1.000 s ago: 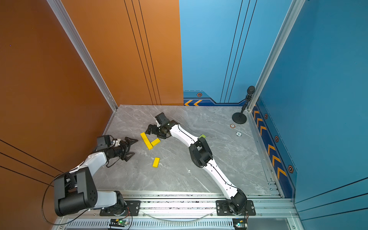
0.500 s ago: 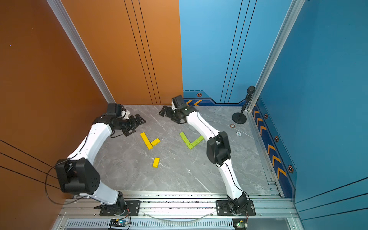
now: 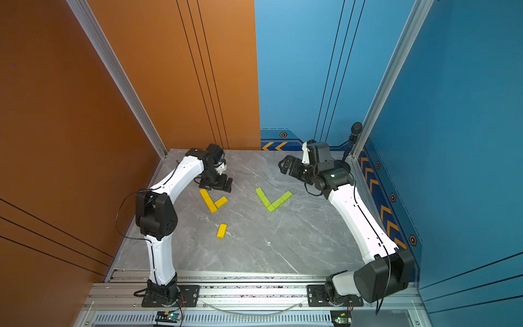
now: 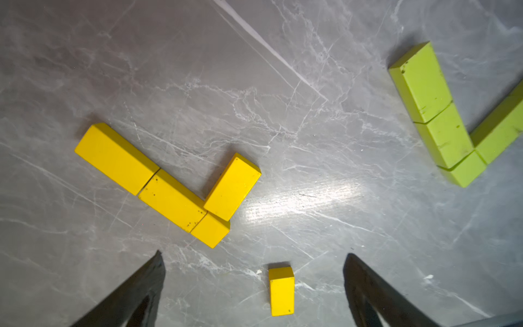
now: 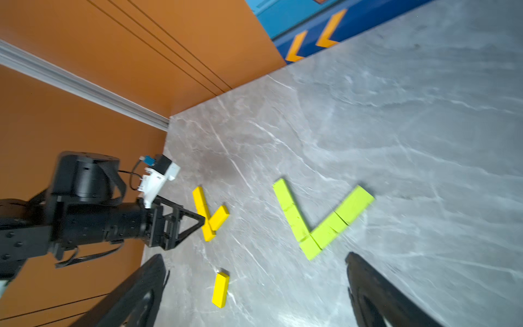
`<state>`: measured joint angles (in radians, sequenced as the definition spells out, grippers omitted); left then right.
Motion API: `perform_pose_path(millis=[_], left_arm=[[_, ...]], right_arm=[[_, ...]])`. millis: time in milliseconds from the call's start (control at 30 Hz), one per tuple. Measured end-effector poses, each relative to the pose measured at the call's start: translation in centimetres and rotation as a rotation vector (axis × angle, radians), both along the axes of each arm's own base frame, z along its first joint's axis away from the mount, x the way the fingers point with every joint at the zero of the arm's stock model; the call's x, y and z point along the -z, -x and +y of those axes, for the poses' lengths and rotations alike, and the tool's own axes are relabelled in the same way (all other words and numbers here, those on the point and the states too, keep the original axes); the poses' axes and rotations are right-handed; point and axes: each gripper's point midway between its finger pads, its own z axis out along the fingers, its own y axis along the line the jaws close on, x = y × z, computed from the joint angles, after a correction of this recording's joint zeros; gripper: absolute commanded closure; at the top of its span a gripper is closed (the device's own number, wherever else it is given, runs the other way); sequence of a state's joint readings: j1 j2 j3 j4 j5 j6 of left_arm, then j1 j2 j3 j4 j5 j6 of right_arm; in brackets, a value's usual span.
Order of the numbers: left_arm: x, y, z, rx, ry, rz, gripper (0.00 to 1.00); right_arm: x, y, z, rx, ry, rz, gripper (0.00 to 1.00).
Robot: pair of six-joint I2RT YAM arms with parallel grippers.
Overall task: Assemble the letter v with building blocks
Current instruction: Assemble the building block at the center of the board.
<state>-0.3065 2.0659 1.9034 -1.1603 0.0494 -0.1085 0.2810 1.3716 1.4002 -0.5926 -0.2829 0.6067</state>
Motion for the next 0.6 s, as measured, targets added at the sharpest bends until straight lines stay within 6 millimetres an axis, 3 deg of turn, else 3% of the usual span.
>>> perform_pose_path(millis=[100, 333, 467, 600], left_arm=[[1.4, -0.6, -0.7, 0.082, -0.056, 0.008, 0.06], [5.6, -0.7, 0.0, 0.152, -0.146, 0.082, 0.13], [6.0, -1.0, 1.1, 0.148, -0.151, 0.090, 0.13], [6.7, -0.9, 1.7, 0.154, -0.154, 0.098, 0.20]], right_arm=[[1.5, 1.1, -1.6, 0.022, 0.021, 0.035, 0.00], [2.3, 2.6, -1.8, 0.001, 0.030, 0.040, 0.00], [4.0, 3.2, -1.5, -0.014, 0.032, 0.080, 0.00], [5.0, 3.5, -1.3, -0.021, 0.033, 0.104, 0.00]])
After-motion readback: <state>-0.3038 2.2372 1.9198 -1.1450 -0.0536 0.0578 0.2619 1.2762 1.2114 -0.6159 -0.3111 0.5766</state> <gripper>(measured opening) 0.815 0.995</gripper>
